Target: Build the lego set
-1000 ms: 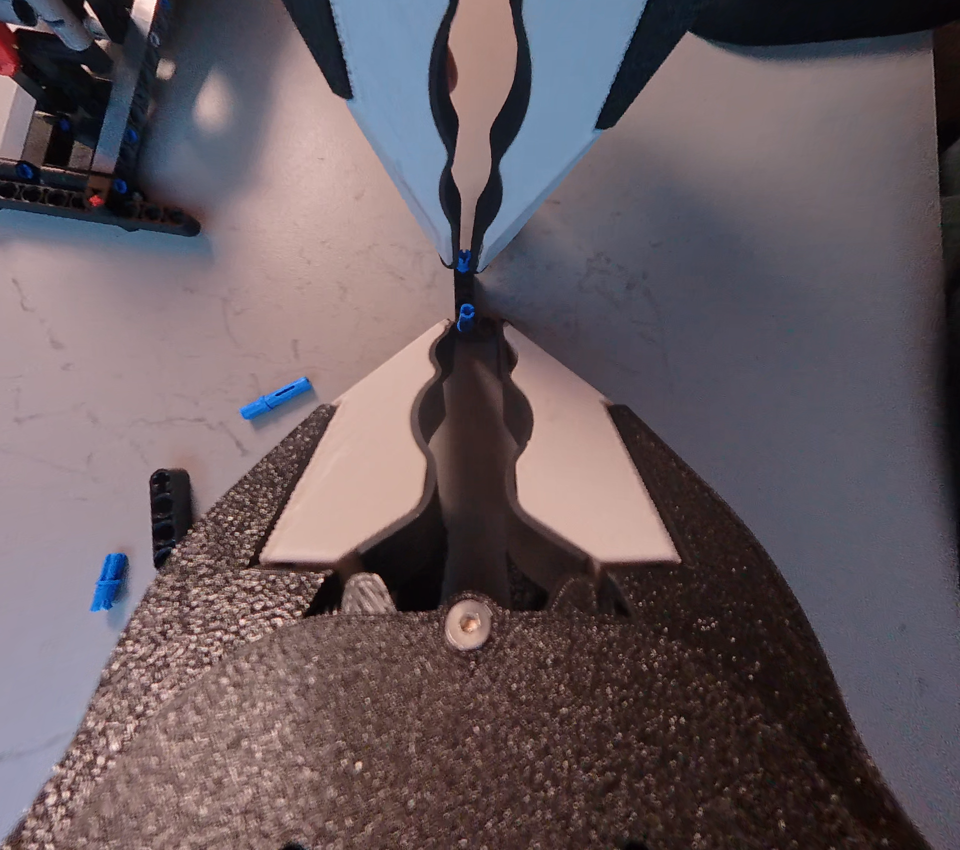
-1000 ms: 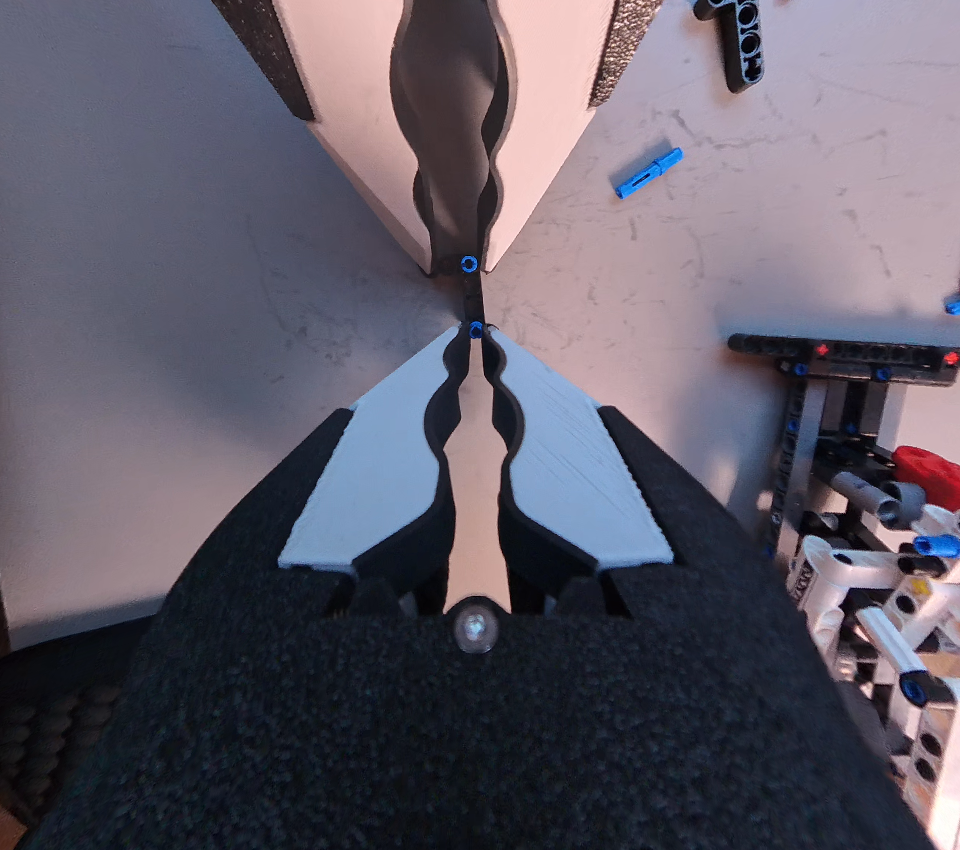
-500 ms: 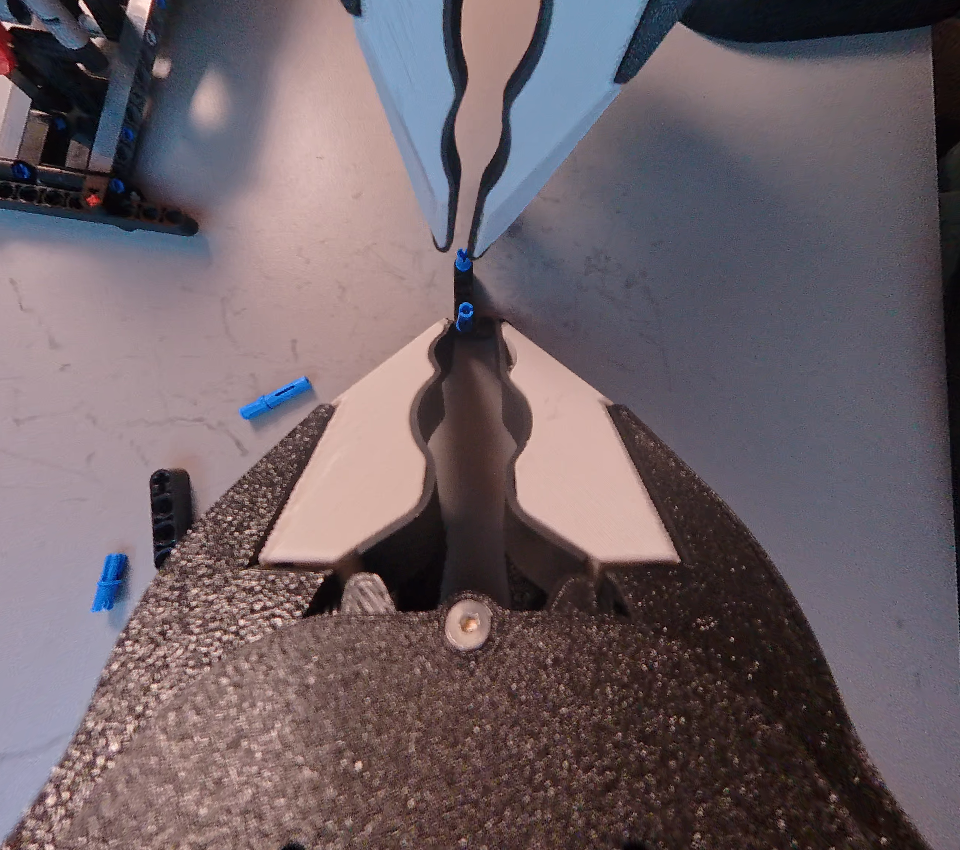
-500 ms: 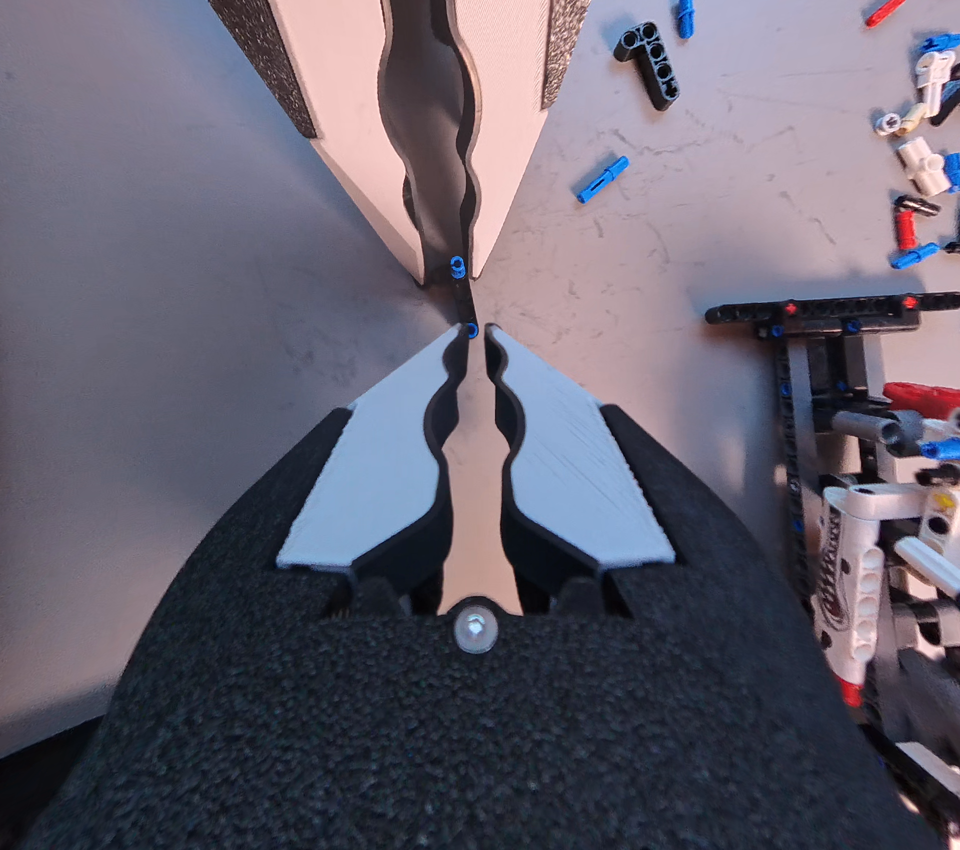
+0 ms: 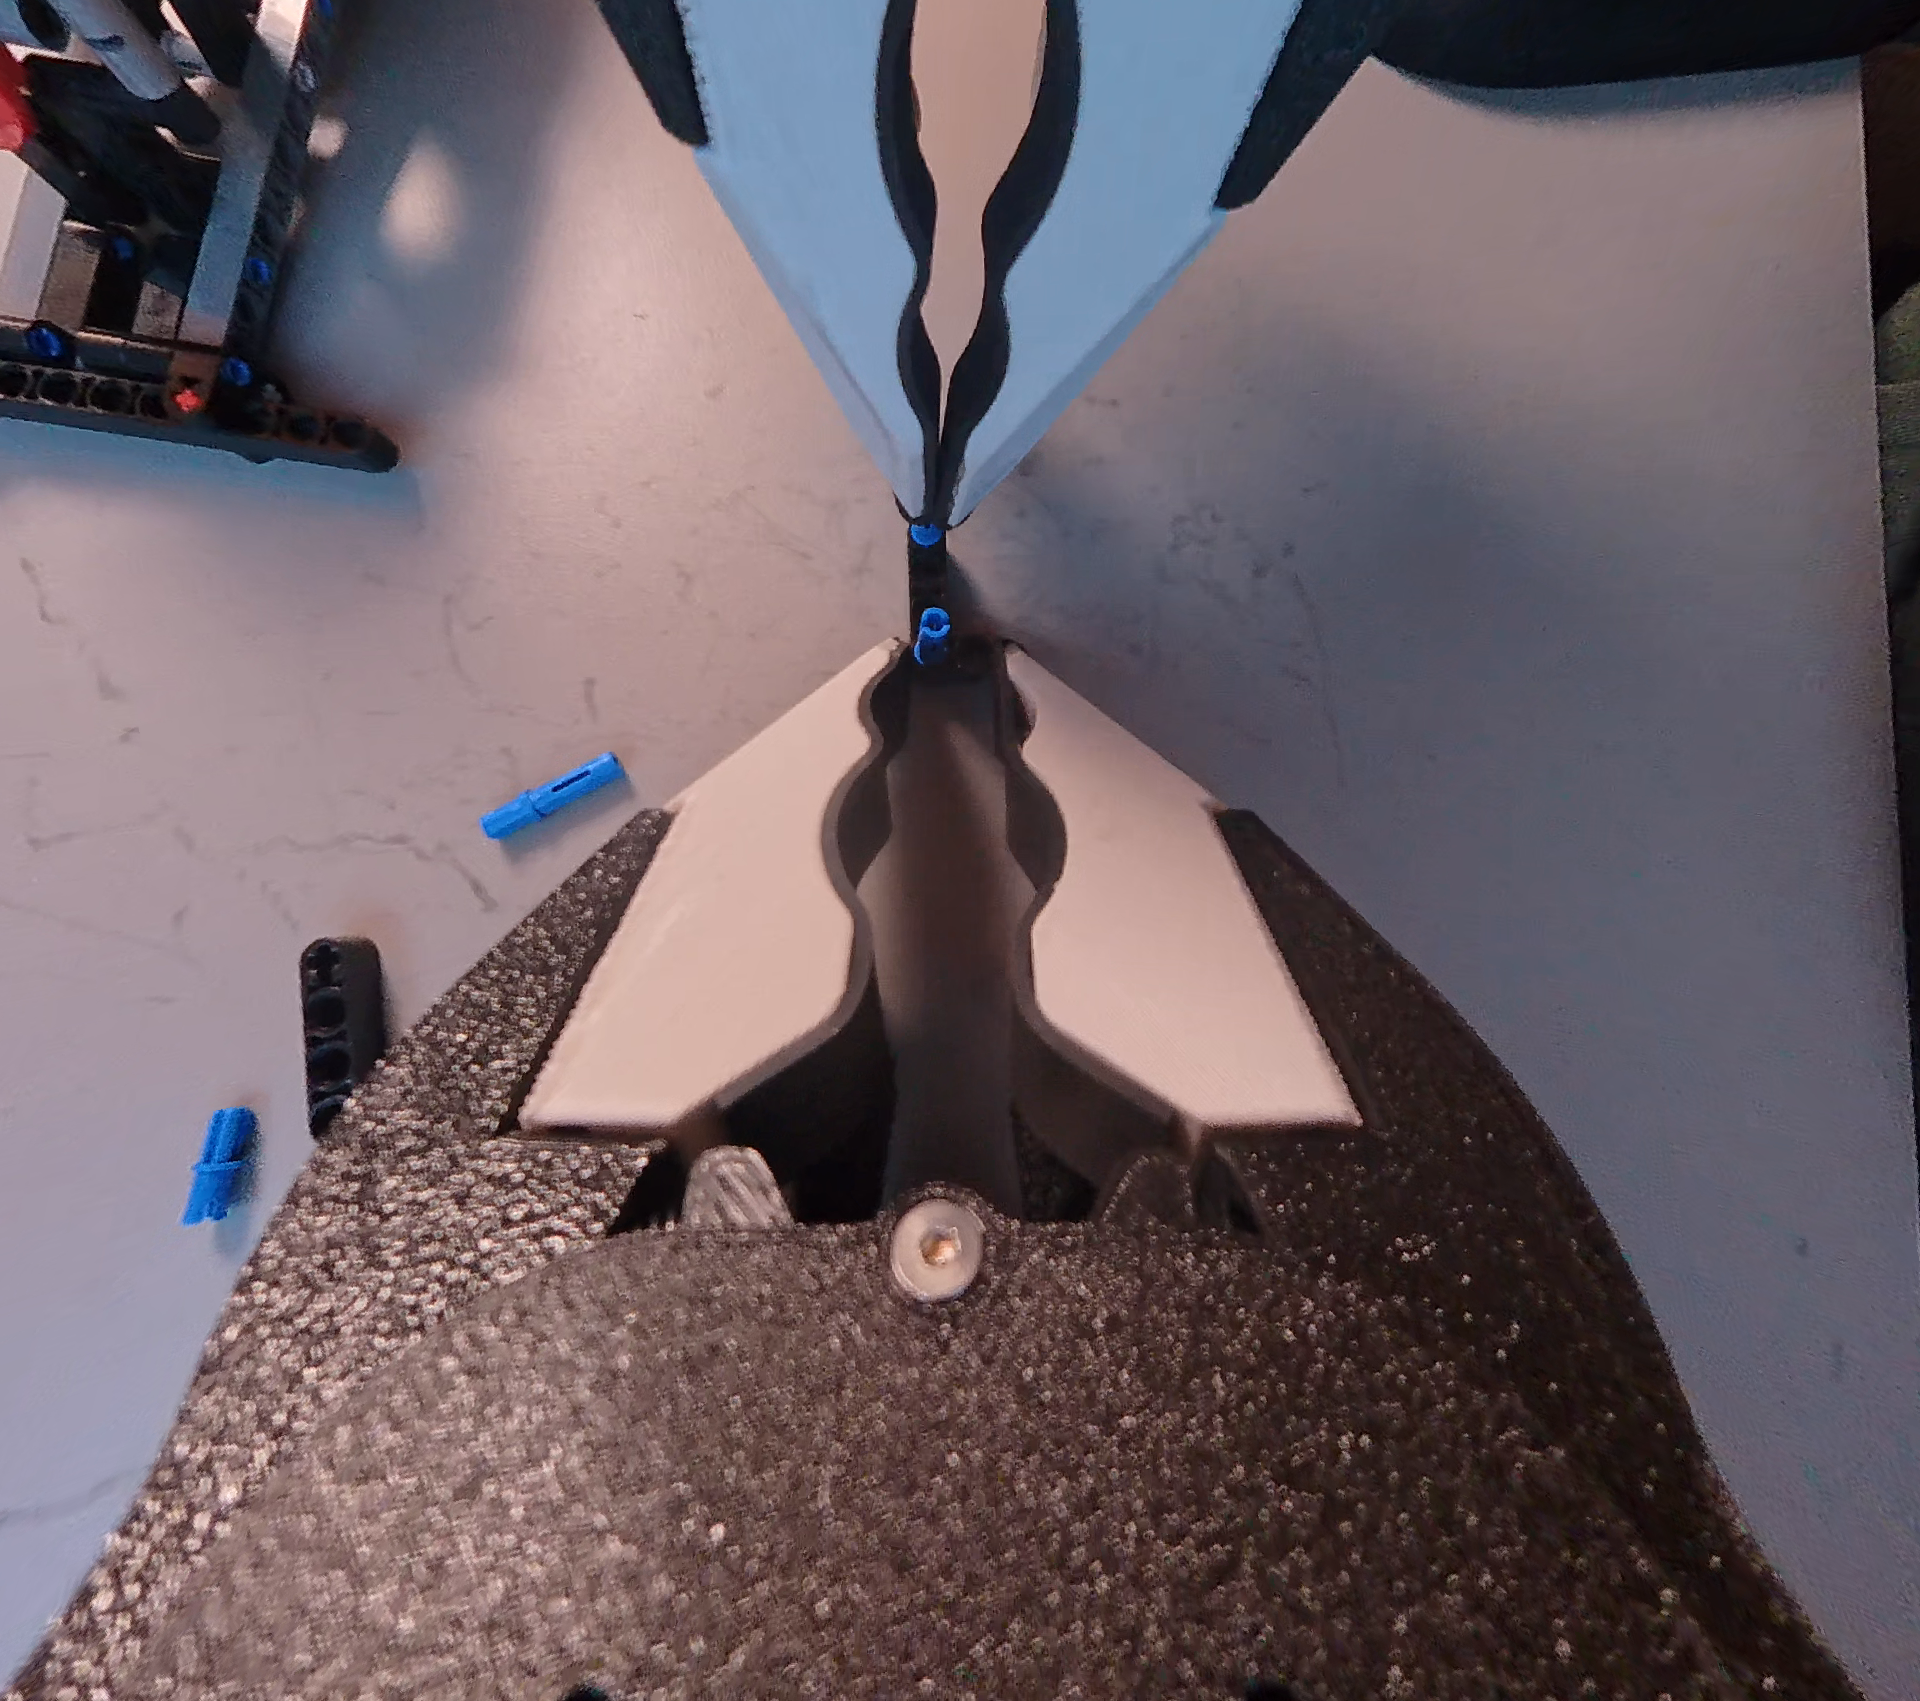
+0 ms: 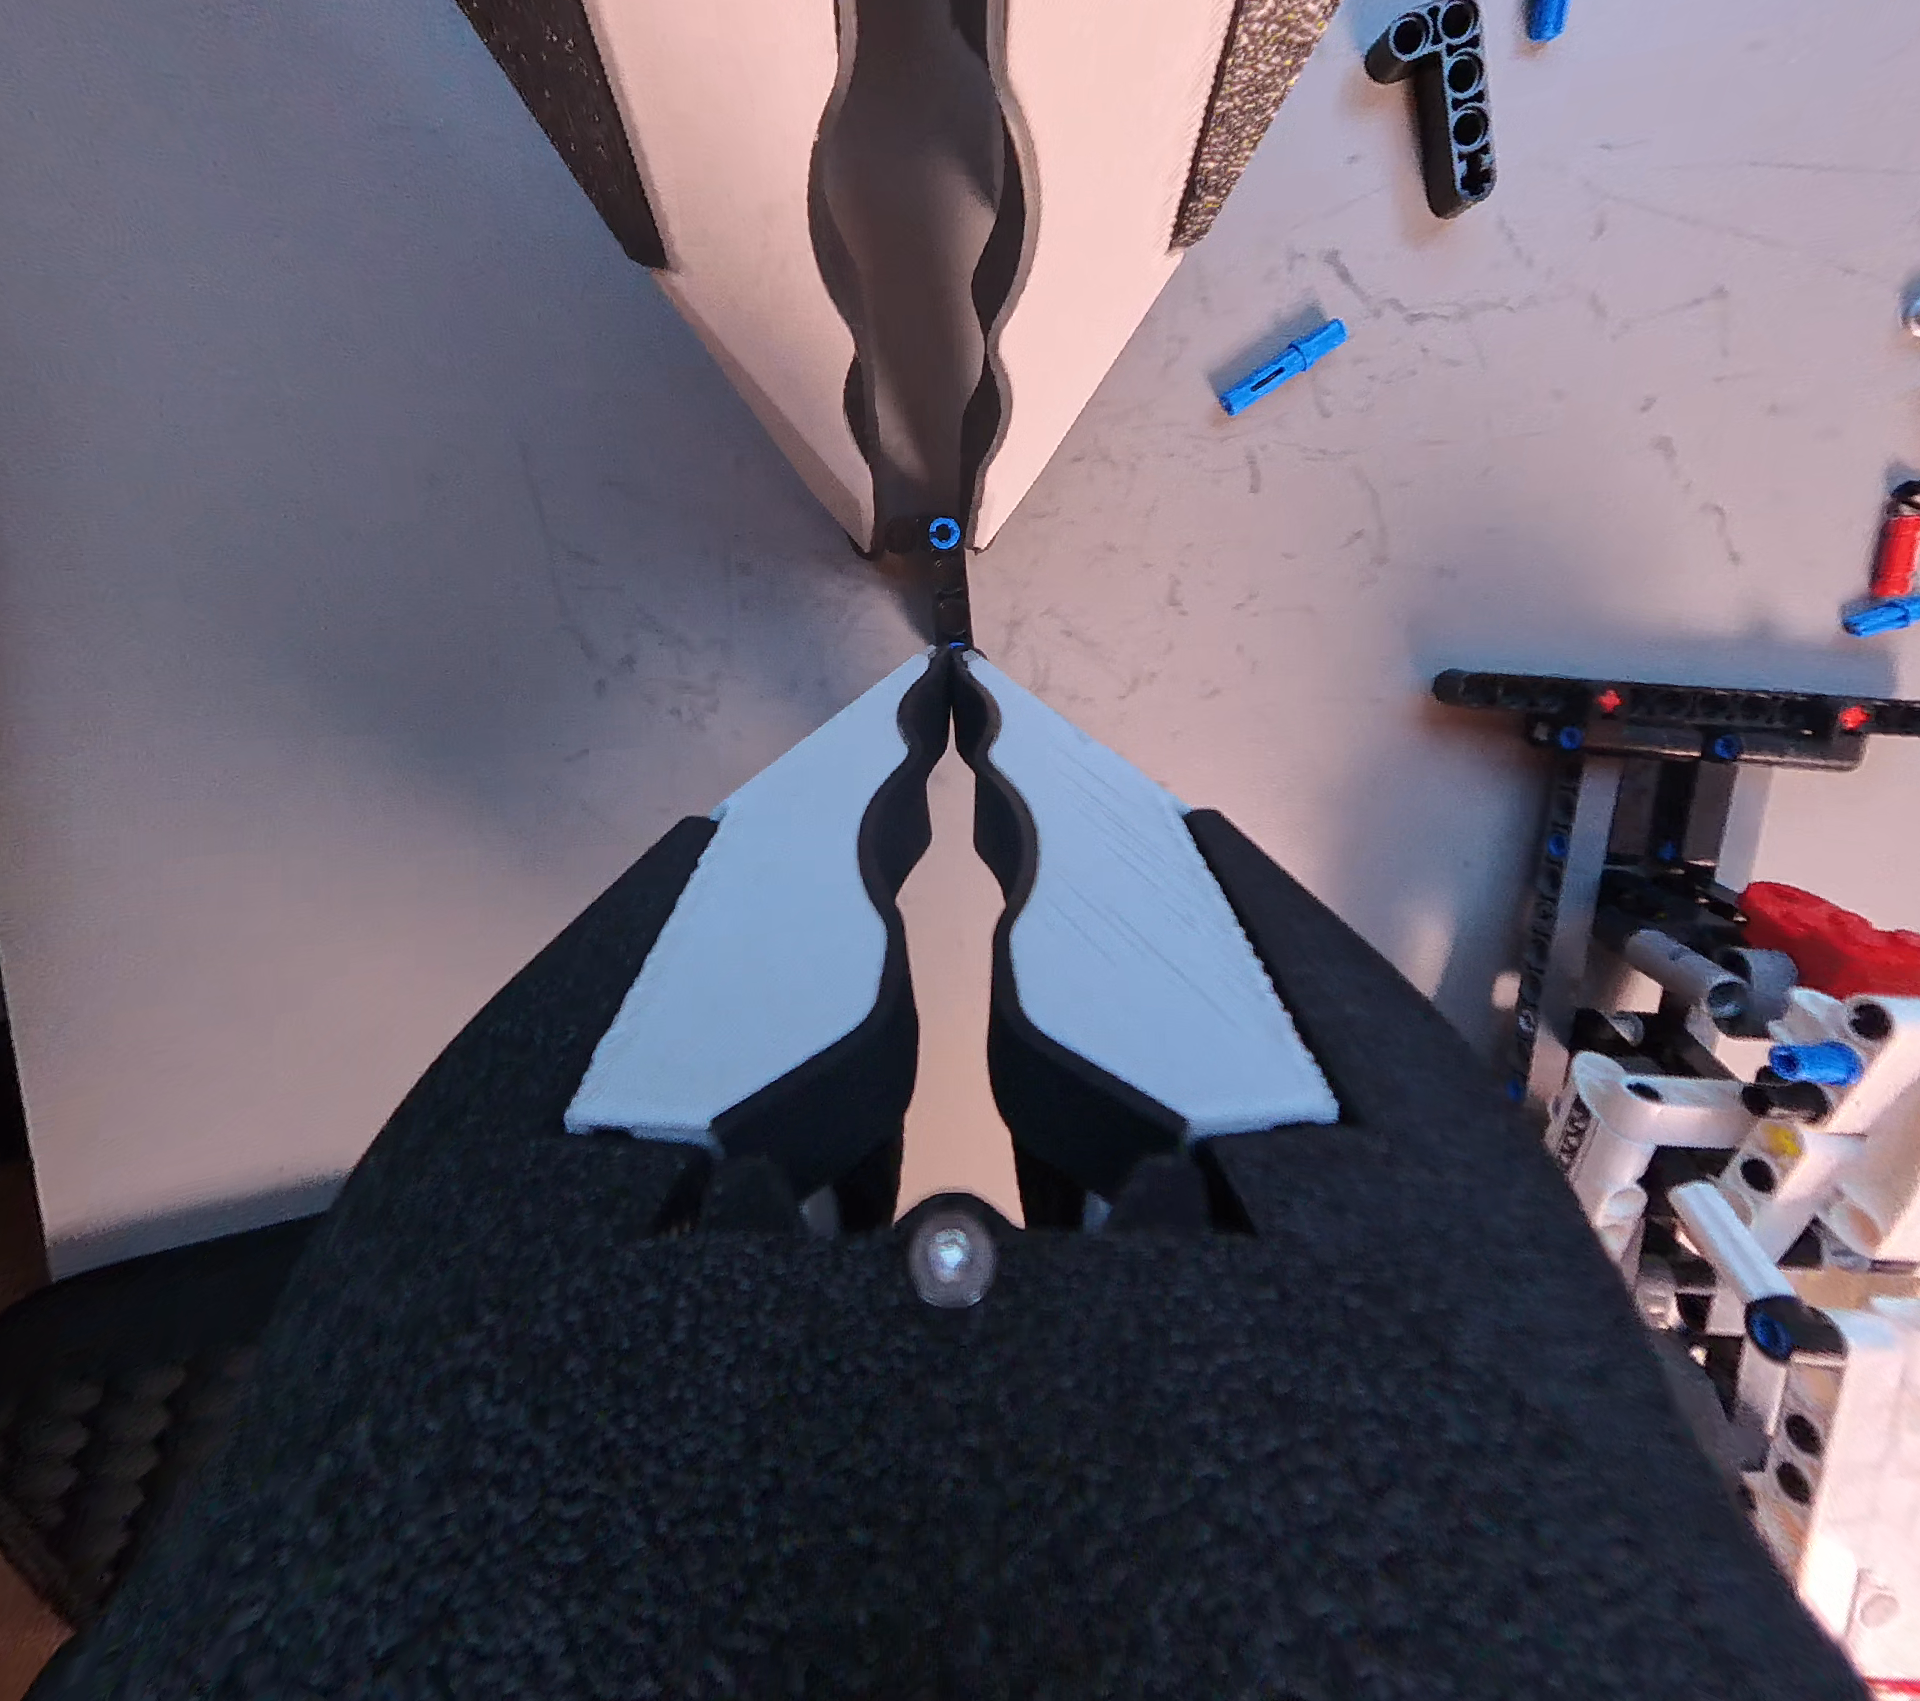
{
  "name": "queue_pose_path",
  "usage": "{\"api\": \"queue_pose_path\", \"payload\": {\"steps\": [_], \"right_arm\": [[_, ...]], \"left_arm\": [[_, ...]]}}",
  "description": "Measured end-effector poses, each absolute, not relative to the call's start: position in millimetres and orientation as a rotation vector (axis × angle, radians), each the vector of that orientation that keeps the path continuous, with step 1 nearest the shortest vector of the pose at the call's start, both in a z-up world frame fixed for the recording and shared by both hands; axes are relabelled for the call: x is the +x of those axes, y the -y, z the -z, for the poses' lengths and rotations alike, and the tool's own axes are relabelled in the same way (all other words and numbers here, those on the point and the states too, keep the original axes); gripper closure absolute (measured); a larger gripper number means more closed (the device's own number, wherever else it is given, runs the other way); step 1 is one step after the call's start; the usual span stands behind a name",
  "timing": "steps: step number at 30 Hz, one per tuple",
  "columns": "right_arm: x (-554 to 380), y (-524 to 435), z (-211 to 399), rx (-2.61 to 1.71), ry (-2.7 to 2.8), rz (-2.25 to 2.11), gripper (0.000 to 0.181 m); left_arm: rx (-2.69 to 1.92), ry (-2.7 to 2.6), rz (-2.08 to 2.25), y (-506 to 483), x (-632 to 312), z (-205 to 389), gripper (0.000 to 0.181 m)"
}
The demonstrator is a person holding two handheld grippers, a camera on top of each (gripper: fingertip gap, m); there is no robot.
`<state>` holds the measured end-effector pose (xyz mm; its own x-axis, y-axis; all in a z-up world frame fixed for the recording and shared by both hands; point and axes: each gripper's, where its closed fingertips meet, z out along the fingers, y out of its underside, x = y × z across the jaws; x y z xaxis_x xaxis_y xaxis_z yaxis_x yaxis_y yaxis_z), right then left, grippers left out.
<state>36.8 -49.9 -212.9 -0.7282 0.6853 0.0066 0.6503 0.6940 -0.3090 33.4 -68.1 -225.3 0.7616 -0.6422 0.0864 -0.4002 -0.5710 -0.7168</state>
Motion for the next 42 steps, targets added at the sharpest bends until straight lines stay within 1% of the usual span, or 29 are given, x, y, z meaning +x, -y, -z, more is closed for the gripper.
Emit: {"api": "queue_pose_path", "payload": {"steps": [4, 8, 9, 10, 13, 16, 19, 24, 30, 34, 42], "right_arm": [[36, 50, 213, -1.132, 2.714, -0.429, 0.181], [35, 51, 211, -1.161, 2.529, -0.588, 0.18], [35, 51, 210, -1.198, 2.477, -0.663, 0.171], [36, 52, 209, -1.248, 2.433, -0.742, 0.166], [37, 52, 211, -1.284, 2.353, -0.847, 0.162], [35, 54, 217, -1.232, 2.351, -0.829, 0.162], [31, 56, 223, -1.206, 2.376, -0.815, 0.173], [31, 58, 223, -1.279, 2.403, -0.861, 0.174], [29, 57, 214, -1.451, 2.326, -1.14, 0.175], [31, 62, 210, -1.468, 2.315, -1.271, 0.175], [32, 63, 208, -1.456, 2.3, -1.325, 0.175]], "left_arm": [[-2.249, -0.78, 0.445, 68, 33, 225, 0.167], [-2.246, -0.786, 0.465, 70, 33, 225, 0.166], [-2.242, -0.793, 0.463, 70, 33, 225, 0.166], [-2.238, -0.8, 0.459, 70, 33, 225, 0.167], [-2.237, -0.802, 0.465, 70, 34, 225, 0.166], [-2.233, -0.809, 0.459, 70, 34, 225, 0.166], [-2.228, -0.819, 0.452, 70, 34, 225, 0.166], [-2.224, -0.815, 0.431, 69, 30, 225, 0.166], [-2.174, -0.815, 0.433, 67, 30, 217, 0.159], [-2.144, -0.822, 0.424, 66, 32, 214, 0.165], [-2.158, -0.805, 0.467, 68, 33, 214, 0.165]]}}
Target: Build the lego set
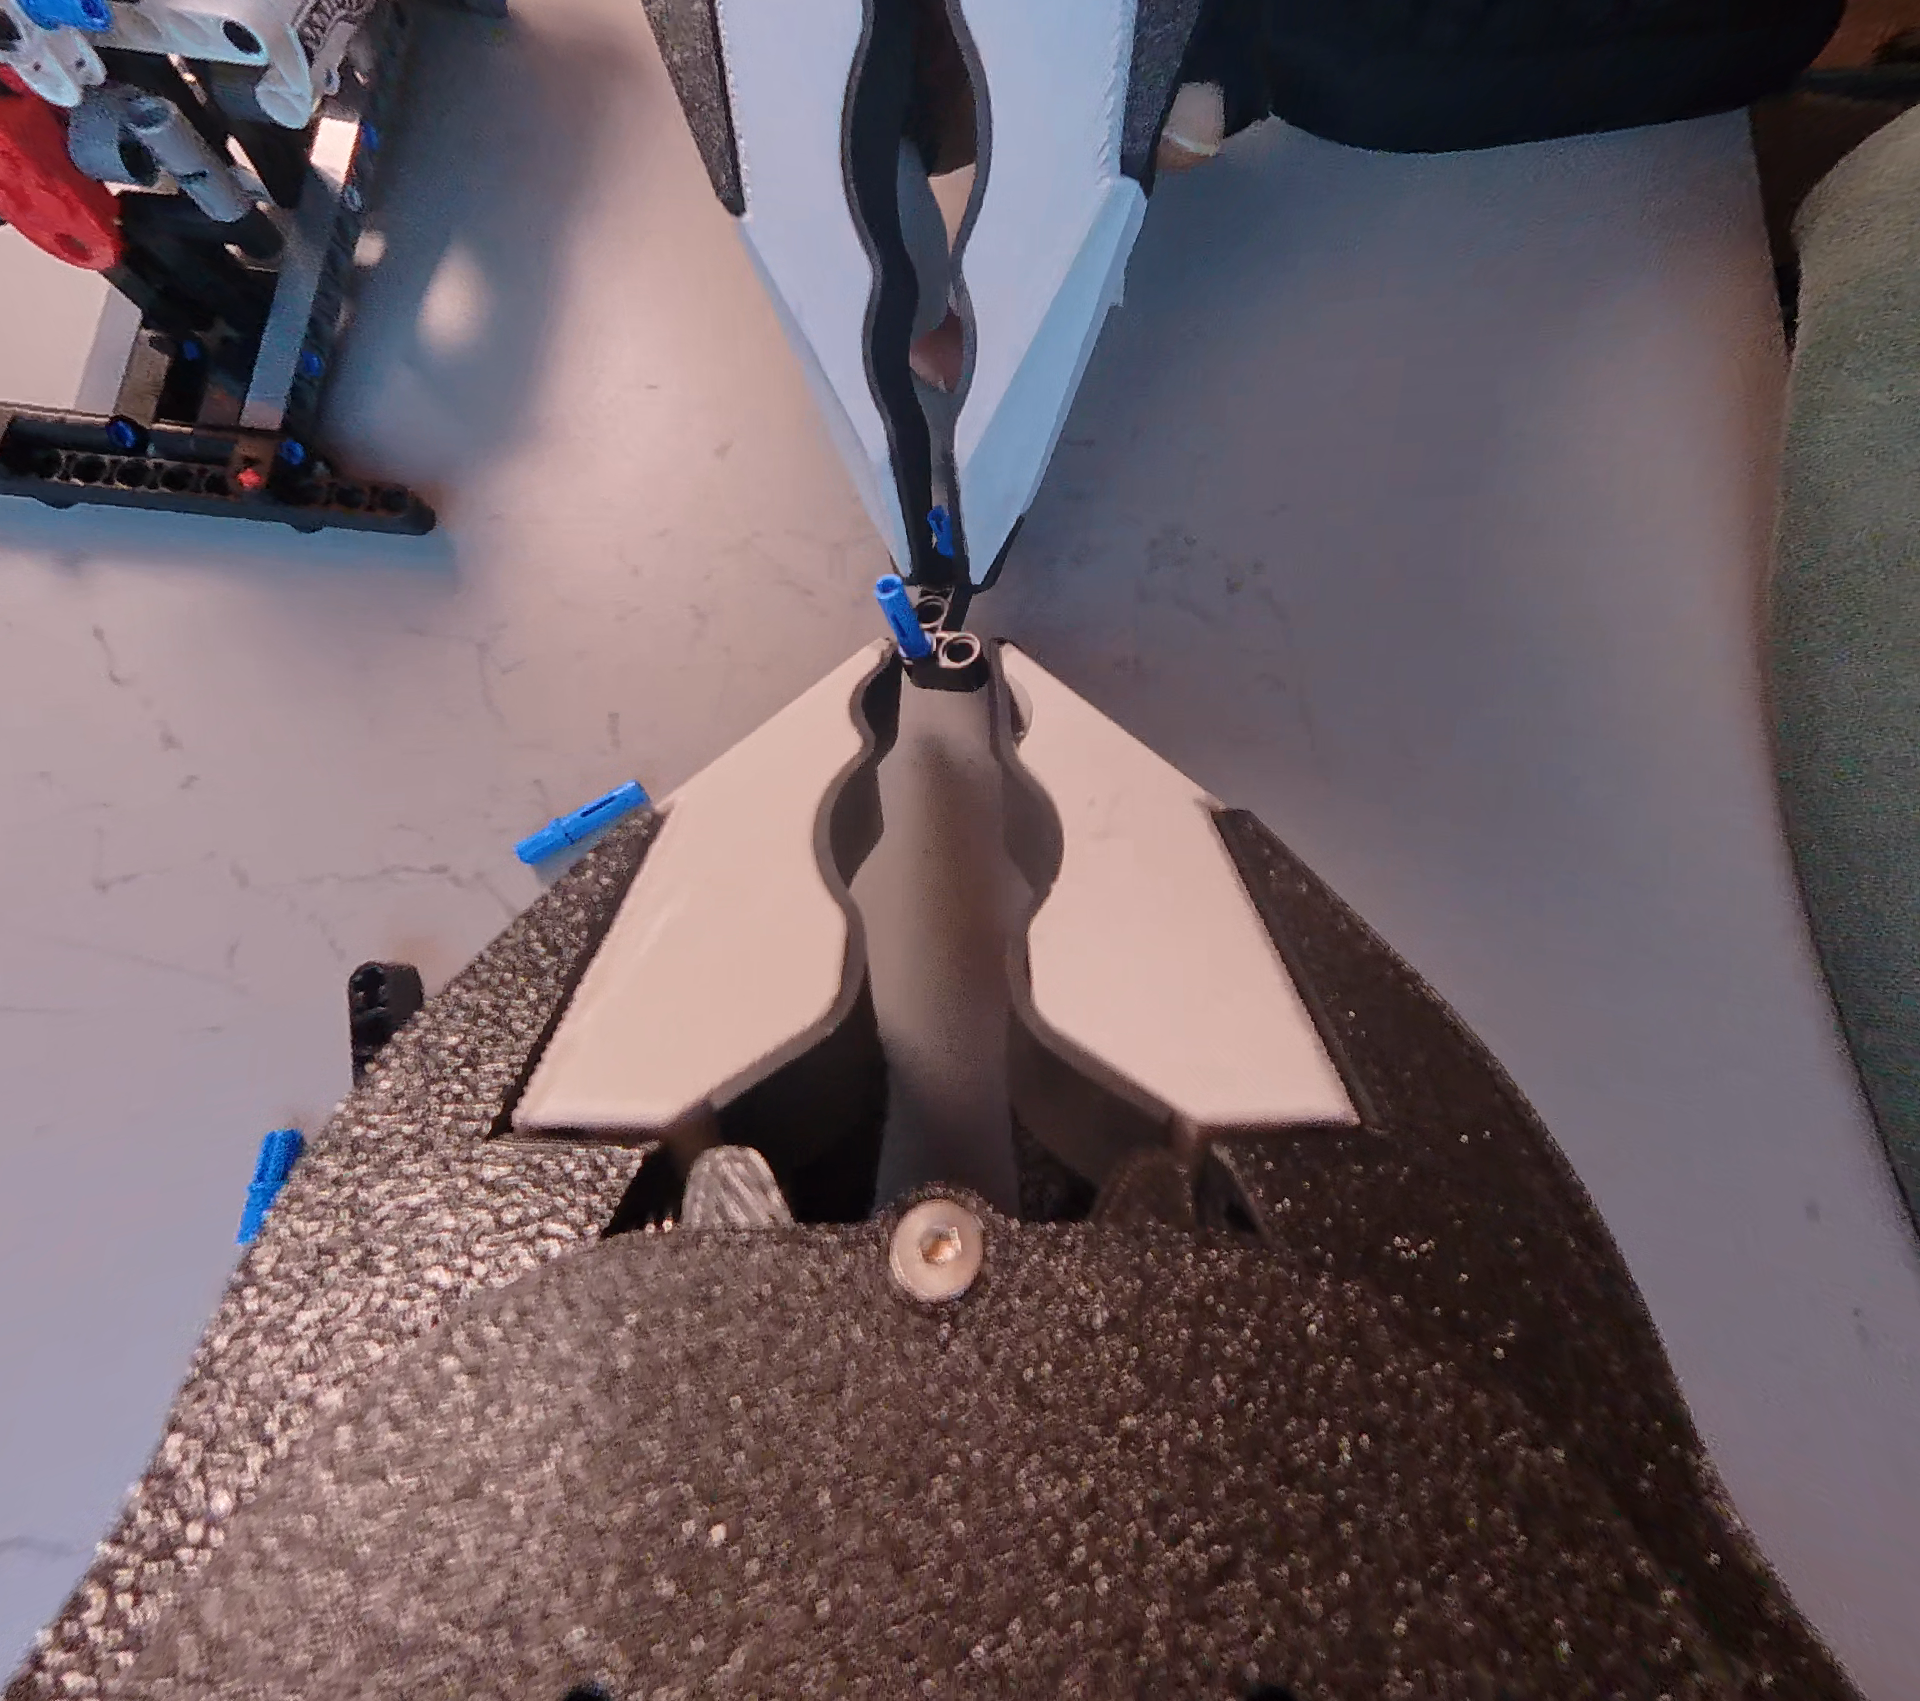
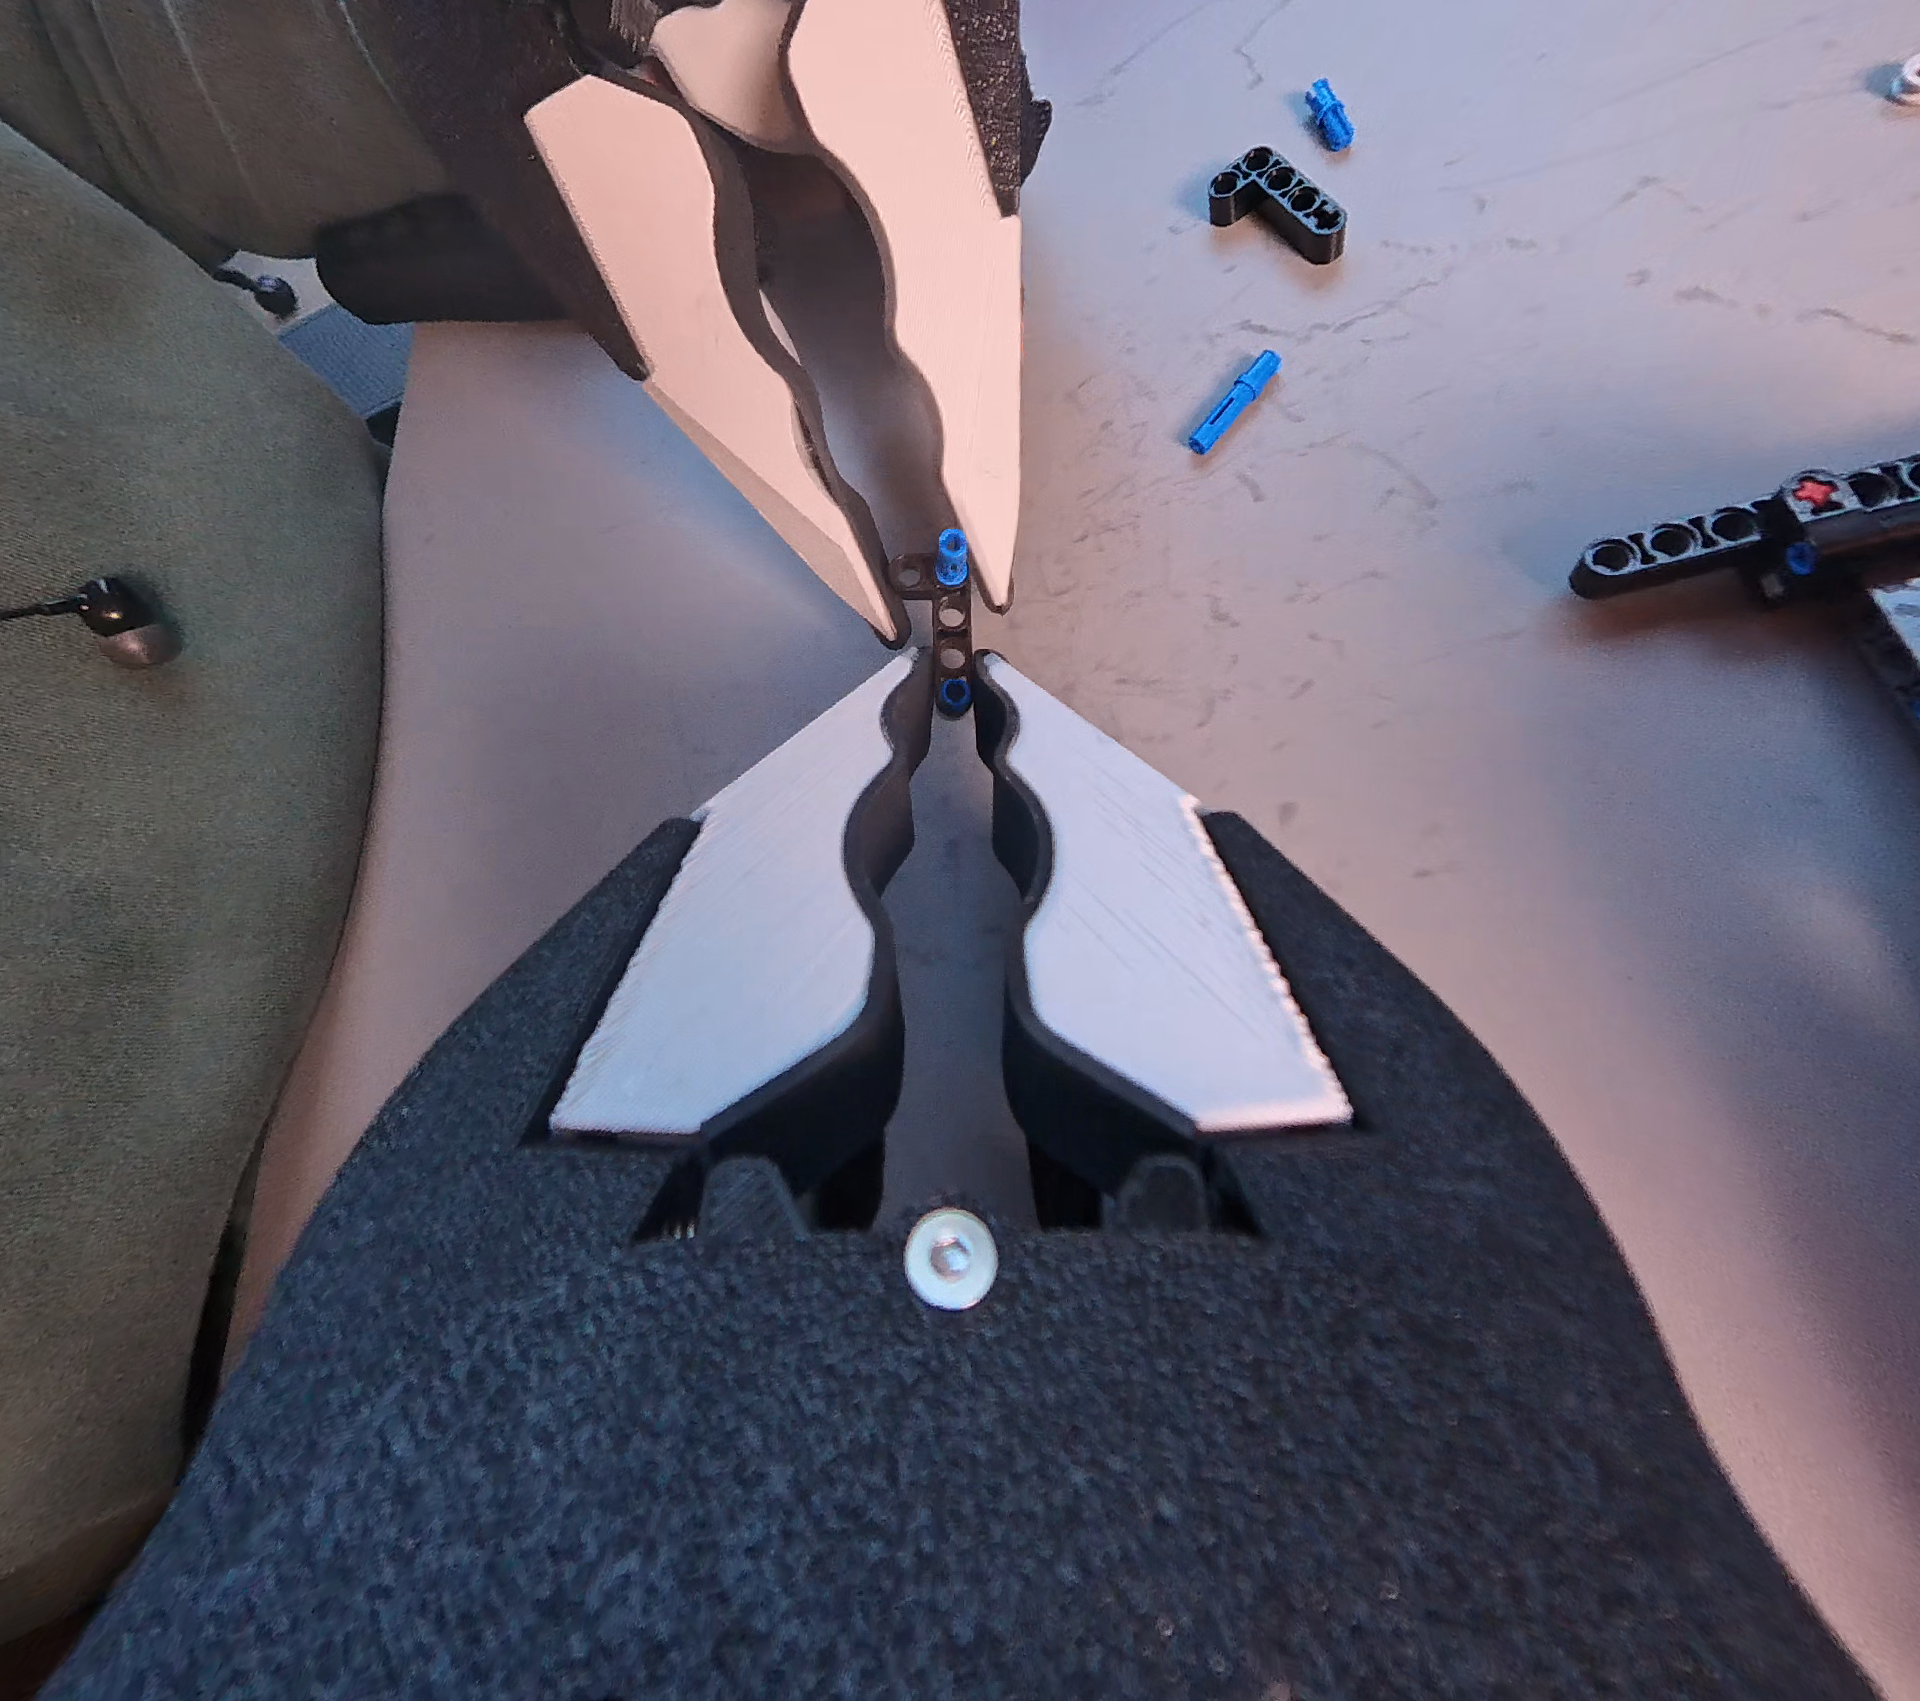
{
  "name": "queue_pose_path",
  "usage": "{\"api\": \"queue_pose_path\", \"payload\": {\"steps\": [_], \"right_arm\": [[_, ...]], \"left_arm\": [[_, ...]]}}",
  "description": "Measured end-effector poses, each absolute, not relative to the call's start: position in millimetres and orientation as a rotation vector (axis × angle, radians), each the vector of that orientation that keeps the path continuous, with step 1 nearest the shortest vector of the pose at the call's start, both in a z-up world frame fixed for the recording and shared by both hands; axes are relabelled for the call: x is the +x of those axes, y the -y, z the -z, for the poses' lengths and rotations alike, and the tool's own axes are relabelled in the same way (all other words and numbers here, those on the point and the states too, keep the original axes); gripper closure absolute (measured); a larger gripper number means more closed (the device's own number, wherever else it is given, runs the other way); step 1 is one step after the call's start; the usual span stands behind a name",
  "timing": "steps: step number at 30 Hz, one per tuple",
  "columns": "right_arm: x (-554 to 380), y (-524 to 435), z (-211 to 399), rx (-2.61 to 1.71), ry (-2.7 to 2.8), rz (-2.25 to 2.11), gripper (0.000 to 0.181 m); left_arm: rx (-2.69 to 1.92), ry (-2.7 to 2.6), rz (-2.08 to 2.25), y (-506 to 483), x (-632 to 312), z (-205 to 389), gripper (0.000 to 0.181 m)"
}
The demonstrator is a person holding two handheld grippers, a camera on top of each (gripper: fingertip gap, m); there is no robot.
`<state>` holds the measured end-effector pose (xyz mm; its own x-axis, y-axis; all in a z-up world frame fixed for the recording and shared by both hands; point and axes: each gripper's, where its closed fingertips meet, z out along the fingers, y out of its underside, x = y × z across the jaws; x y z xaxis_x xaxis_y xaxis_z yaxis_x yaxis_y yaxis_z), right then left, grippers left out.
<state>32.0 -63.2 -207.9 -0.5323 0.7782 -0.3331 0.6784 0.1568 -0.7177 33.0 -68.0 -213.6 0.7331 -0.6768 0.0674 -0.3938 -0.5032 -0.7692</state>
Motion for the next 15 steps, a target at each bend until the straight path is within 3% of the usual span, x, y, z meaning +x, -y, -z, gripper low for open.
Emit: {"api": "queue_pose_path", "payload": {"steps": [5, 9, 12, 15], "right_arm": [[30, 52, 201, -1.325, 2.27, -1.231, 0.17], [22, -2, 150, -1.14, 2.02, -1.037, 0.16], [27, -75, 116, -1.056, 1.871, -0.653, 0.14], [31, -122, 119, -1.007, 1.944, -0.374, 0.118]], "left_arm": [[-2.209, -0.828, 0.426, 70, 28, 223, 0.165], [-2.205, -0.864, 0.383, 71, 26, 225, 0.165], [-2.195, -0.883, 0.416, 74, 28, 224, 0.155], [-2.17, -0.877, 0.521, 80, 30, 216, 0.15]]}}
